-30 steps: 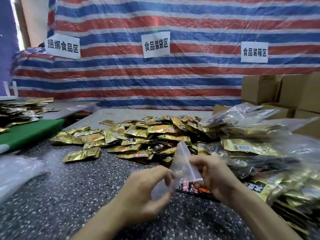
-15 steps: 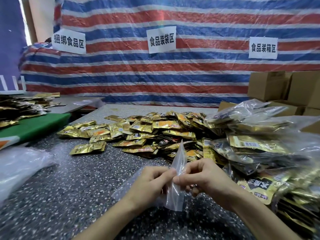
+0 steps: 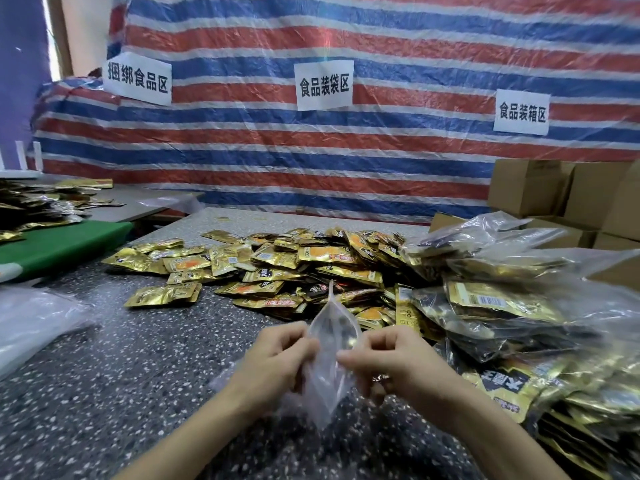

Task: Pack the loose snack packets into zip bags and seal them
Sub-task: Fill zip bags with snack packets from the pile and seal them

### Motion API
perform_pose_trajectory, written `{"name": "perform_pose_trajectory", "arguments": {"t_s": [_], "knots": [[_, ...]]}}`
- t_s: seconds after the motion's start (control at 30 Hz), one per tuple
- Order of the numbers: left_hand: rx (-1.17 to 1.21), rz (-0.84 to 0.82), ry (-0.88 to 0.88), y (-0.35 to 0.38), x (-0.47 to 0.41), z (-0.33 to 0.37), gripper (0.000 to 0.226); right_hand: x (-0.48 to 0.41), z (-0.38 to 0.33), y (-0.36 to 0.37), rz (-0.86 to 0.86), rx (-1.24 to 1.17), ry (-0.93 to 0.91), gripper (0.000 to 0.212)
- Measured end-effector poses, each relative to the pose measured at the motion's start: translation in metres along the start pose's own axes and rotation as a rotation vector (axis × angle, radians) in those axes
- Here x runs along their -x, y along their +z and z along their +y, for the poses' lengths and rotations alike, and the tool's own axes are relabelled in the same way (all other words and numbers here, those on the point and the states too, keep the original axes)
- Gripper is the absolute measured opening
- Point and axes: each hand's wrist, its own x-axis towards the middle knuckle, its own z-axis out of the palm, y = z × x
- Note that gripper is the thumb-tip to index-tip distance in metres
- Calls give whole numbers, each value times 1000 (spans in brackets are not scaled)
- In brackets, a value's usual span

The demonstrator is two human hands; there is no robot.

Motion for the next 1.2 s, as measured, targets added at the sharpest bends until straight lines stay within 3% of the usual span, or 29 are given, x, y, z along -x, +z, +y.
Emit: {"name": "perform_pose_trajectory", "arguments": {"t_s": [0.1, 0.17, 0.33, 0.43, 0.57, 0.6, 0.77, 0.93, 1.1, 1.2], "knots": [[100, 187, 16, -13, -4, 1, 43, -7, 4, -8, 342, -140, -3, 20], [99, 224, 56, -18, -5, 2, 50, -9, 7, -8, 458, -115, -27, 20], [69, 159, 49, -14, -5, -2, 33, -6, 4, -4, 296, -44, -134, 47], [71, 139, 31, -15, -7, -4, 35, -9, 4, -7, 458, 90, -238, 51], [79, 137, 11, -16, -7, -4, 41, -41, 5, -16, 610, 642, -240, 8], [92, 142, 3, -16, -8, -5, 41, -54, 4, -19, 614, 762, -237, 5], [95, 161, 1, -17, -8, -7, 42, -110, 13, -34, 569, 1227, -104, 35], [91, 201, -6, -19, -9, -4, 51, -133, 26, -38, 579, 1285, 32, 44], [74, 213, -9, -18, -8, -2, 45, -125, 24, -45, 578, 1437, -114, 33], [42, 238, -23, -19, -7, -1, 42, -112, 8, -45, 618, 1366, -192, 30]]}}
